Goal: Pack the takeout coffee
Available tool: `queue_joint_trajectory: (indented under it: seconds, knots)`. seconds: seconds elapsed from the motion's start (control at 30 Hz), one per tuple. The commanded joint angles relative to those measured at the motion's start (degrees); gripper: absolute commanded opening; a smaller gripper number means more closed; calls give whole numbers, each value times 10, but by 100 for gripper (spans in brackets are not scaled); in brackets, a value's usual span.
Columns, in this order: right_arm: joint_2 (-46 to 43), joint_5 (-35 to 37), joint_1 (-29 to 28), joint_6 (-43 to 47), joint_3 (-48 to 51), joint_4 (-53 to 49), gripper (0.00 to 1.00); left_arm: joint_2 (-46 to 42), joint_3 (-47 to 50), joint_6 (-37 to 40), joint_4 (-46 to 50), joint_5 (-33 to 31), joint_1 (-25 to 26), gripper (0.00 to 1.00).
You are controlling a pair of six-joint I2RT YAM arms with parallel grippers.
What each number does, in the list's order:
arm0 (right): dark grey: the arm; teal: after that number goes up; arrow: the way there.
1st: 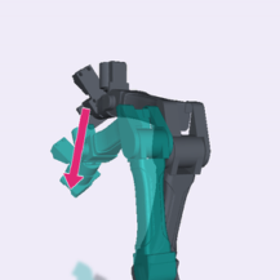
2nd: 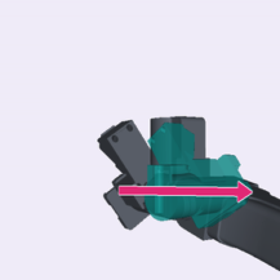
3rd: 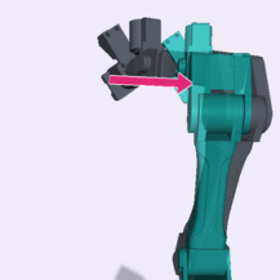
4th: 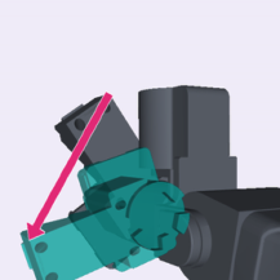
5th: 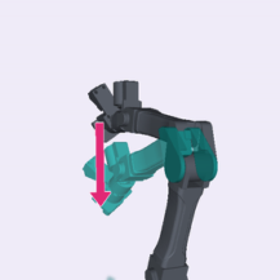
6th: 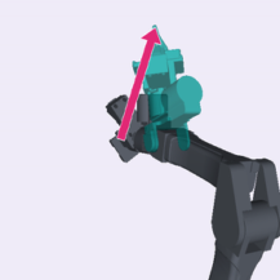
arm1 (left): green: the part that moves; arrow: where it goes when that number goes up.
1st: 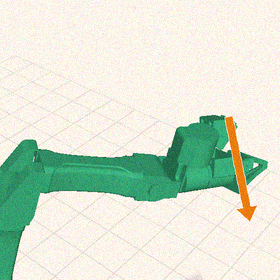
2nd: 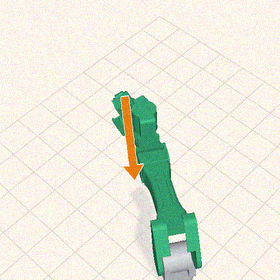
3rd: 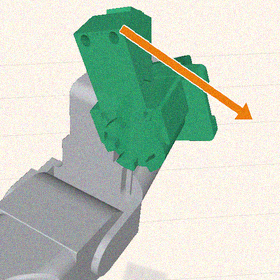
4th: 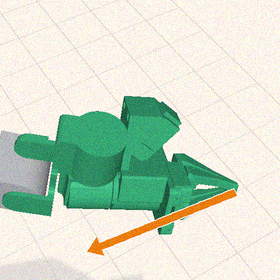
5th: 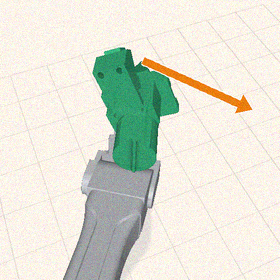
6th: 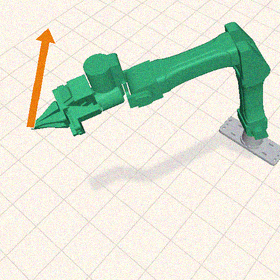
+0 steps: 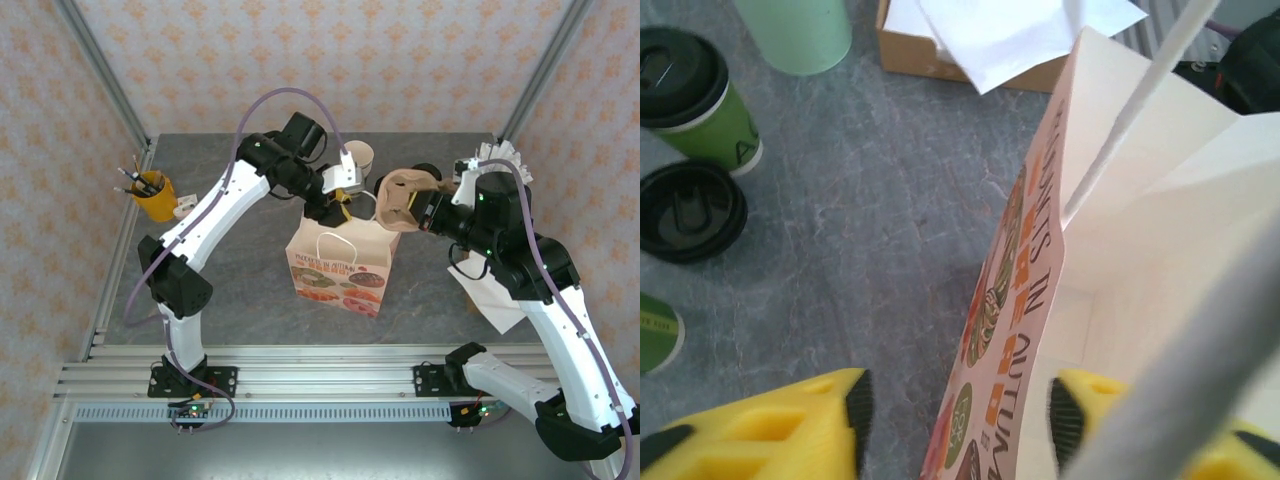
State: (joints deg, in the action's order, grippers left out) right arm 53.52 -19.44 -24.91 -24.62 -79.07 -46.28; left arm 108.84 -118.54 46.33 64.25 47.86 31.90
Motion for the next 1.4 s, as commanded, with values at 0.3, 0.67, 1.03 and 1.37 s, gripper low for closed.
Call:
queue_joint_trajectory:
  seconds: [0.3,0.67,1.03,1.37]
  knots:
    - [44,-129,3,-24,-41,40,5,-77,55,-190,-166,-66,-10,0]
    - [129,-220,-16,-27,-66,128,3,-159,159,-327,-275,-139,29,0]
    - [103,-277,-4,128,47,64,3,-161,175,-379,-284,-151,10,0]
    - [111,-110,-14,121,48,-30,0,-197,256,-478,-408,-136,36,0]
